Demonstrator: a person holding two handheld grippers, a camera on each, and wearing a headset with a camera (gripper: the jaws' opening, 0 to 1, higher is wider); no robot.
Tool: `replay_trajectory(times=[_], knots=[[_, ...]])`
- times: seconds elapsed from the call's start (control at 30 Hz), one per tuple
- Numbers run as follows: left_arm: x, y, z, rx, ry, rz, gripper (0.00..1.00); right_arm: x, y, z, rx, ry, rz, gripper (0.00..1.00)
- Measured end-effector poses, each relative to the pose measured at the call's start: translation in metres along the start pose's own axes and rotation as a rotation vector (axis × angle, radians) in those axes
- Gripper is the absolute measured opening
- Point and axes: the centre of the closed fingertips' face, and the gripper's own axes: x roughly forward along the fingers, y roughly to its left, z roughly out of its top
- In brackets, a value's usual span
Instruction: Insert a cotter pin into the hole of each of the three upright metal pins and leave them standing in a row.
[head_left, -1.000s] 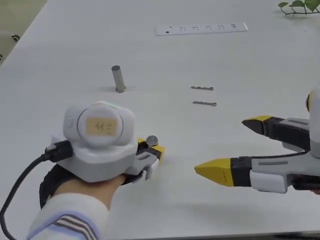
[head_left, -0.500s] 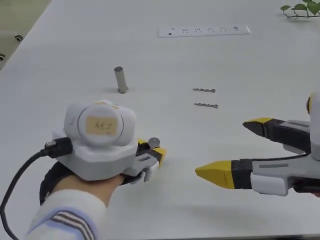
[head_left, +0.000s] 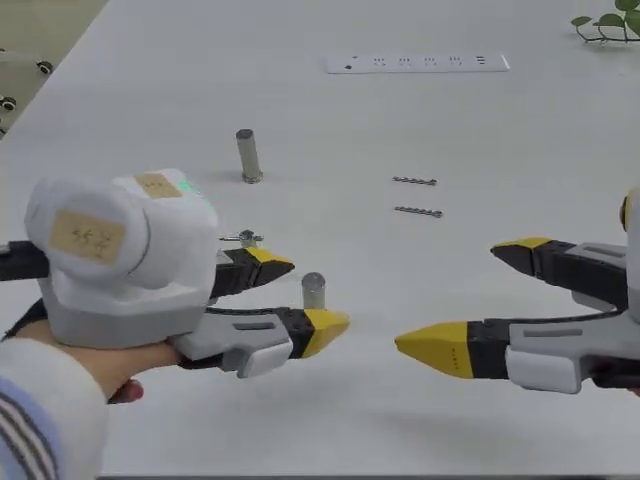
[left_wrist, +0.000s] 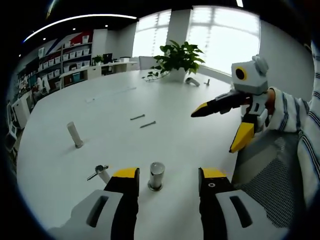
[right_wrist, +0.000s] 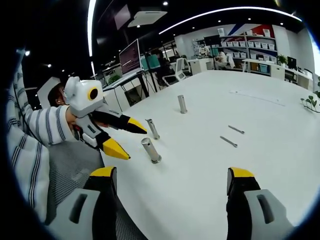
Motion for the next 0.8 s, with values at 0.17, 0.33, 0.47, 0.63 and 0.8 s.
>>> replay_trajectory(times=[0.17, 0.33, 0.47, 0.63, 0.8], knots=[[-0.01, -0.001, 0.003, 0.111, -0.029, -0.005, 0.7, 0.0, -0.002, -0.002, -0.001, 0.008, -0.005, 0.9], [-0.014, -0.003, -0.002, 0.113, -0.028, -0.029, 0.84, 0.0, -0.006, -0.003, -0.01, 0.023, -0.013, 0.9], [-0.014, -0.007, -0.012, 0.117, -0.008, -0.068, 0.97, 0.0, -0.01, 0.0, -0.025, 0.029, -0.021, 0.9], [-0.017, -0.015, -0.018, 0.098, -0.015, -0.124, 0.99, -0.001, -0.02, 0.006, -0.062, 0.055, -0.025, 0.88], [-0.023, -0.014, -0.012, 0.094, -0.056, -0.125, 0.99, -0.001, -0.034, 0.014, -0.118, 0.094, -0.027, 0.86]])
